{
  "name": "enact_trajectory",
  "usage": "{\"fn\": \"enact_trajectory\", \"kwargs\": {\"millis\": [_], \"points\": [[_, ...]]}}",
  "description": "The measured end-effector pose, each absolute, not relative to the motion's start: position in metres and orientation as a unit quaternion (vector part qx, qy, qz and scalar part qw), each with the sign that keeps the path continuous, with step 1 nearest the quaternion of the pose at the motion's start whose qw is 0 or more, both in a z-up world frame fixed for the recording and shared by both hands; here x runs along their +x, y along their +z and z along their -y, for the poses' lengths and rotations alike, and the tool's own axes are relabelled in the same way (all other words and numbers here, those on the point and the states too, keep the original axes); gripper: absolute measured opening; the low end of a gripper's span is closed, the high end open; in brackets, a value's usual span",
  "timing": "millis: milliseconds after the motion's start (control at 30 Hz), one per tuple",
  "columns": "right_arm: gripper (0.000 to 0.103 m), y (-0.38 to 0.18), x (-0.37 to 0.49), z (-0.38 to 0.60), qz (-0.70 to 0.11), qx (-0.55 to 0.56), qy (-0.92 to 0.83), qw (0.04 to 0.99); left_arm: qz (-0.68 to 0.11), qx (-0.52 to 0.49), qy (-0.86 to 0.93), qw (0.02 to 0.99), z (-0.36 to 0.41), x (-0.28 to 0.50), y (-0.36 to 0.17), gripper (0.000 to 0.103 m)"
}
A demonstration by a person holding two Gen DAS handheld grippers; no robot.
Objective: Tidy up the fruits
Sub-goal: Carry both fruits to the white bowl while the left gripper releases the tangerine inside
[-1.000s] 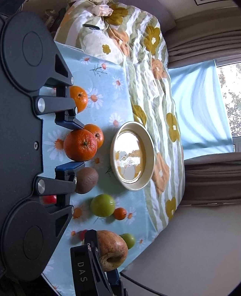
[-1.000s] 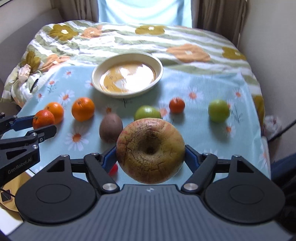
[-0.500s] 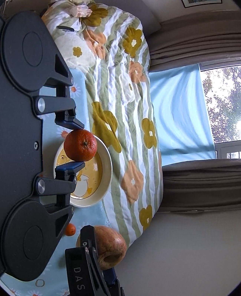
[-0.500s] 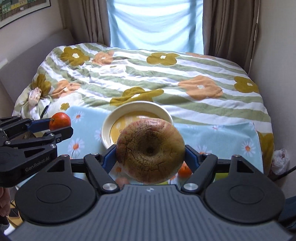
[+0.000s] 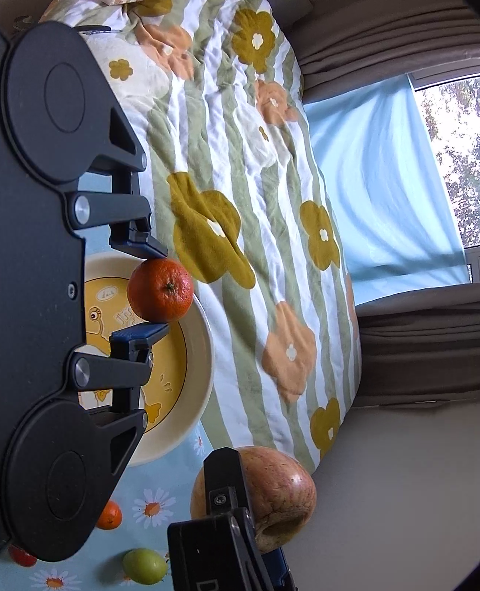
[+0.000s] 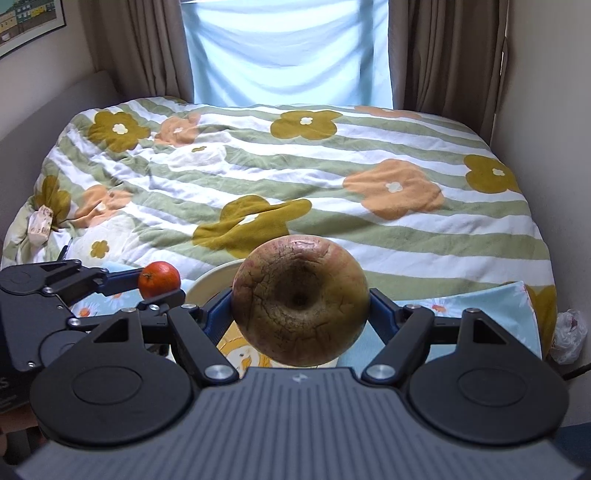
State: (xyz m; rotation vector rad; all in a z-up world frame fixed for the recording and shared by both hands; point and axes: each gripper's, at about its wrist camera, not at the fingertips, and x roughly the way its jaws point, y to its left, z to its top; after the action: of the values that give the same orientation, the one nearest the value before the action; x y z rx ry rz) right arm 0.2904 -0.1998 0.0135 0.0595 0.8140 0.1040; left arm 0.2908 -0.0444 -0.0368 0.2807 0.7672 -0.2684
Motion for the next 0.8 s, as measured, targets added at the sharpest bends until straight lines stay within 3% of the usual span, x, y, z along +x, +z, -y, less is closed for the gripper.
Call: {"fn": "enact_trajectory", "kwargs": {"millis": [600,633,700,800], "points": [[0.091,-0.029,0.340,0.221,-0.437,0.057,0.015,0.898,-0.412,0.169,-0.181,0.877,0.077,0.352,-0.103,0.044],[0.091,-0.029,0.340,0.222,-0.436,0.056,0.014,0.898,-0.409,0.173,-0.183,0.877,0.078,0.352,-0.103,0.048],[0.091,-0.028,0.341,0.222,-0.435,0.057,0.014,0.898,-0.402,0.177,-0.187,0.879,0.078,0.351,-0.102,0.087],[0.091,-0.026,0.342,0.223,-0.434,0.057,0.016,0.899,-0.389,0.178,-0.191,0.883,0.074,0.344,-0.093,0.095]]}}
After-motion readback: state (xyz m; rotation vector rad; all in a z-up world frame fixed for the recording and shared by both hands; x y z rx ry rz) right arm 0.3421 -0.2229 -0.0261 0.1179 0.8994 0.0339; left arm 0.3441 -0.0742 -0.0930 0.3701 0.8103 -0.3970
